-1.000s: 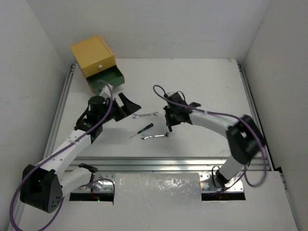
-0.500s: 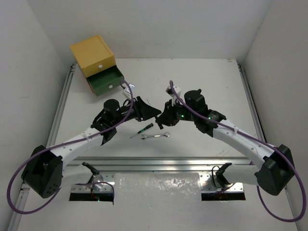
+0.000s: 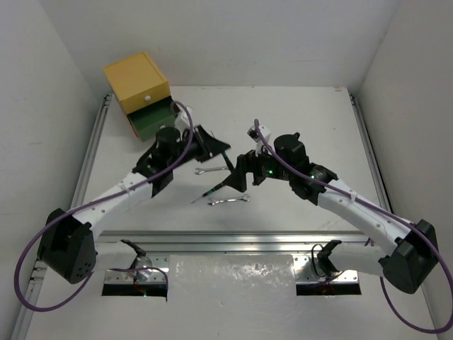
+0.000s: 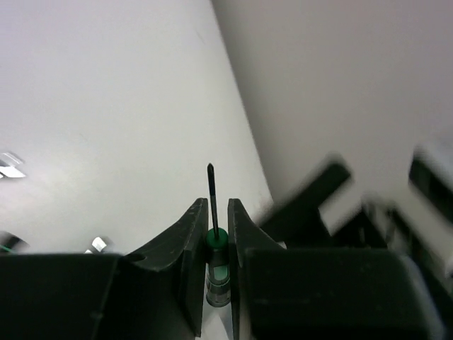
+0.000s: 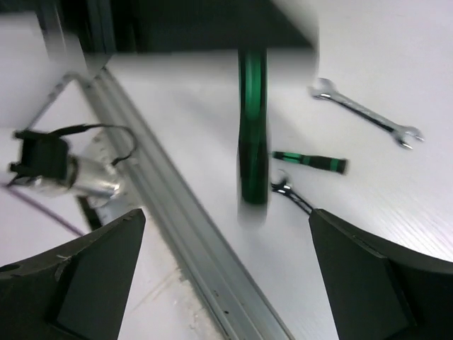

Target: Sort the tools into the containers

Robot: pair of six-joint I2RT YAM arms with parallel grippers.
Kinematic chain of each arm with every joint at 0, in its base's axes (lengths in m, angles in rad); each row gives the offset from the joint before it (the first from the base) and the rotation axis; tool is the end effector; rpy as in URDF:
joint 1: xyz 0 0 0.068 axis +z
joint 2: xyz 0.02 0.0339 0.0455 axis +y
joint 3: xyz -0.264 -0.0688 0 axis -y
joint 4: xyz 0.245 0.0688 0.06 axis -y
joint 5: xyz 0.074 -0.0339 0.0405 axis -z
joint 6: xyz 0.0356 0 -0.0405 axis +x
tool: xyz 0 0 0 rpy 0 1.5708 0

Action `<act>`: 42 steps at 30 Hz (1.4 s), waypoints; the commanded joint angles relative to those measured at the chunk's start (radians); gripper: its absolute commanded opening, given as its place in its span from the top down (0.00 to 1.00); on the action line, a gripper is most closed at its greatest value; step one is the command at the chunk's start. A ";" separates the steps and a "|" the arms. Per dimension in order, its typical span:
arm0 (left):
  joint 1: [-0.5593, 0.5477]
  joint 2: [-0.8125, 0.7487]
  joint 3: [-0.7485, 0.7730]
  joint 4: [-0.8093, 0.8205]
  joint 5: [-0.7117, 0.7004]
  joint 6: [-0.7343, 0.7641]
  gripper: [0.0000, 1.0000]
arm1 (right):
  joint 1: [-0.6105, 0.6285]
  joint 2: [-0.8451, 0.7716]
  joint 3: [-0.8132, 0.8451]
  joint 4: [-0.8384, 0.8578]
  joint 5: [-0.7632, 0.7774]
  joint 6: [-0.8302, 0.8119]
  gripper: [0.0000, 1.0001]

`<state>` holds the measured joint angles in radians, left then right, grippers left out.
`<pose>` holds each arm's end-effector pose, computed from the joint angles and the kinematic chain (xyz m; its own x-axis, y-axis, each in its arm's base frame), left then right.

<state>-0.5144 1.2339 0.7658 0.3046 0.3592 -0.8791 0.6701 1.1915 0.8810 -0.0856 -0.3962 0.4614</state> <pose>0.2414 -0.1508 0.2882 -0.6777 -0.4452 -0.5853 0.3773 0.4727 -0.7964 0.2050 0.1800 0.2998 -0.6501 0.0089 -0.7598 -0.6283 0.5561 0.5441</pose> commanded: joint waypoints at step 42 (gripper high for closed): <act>0.367 0.247 0.972 -0.608 -0.703 0.865 0.00 | 0.035 0.343 0.123 -0.083 0.080 -0.226 0.01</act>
<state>-0.1368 1.6459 1.5986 -0.1776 -0.4145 0.1318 0.6708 1.4067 0.8597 -0.1757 -0.3588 0.3431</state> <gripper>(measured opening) 0.993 0.992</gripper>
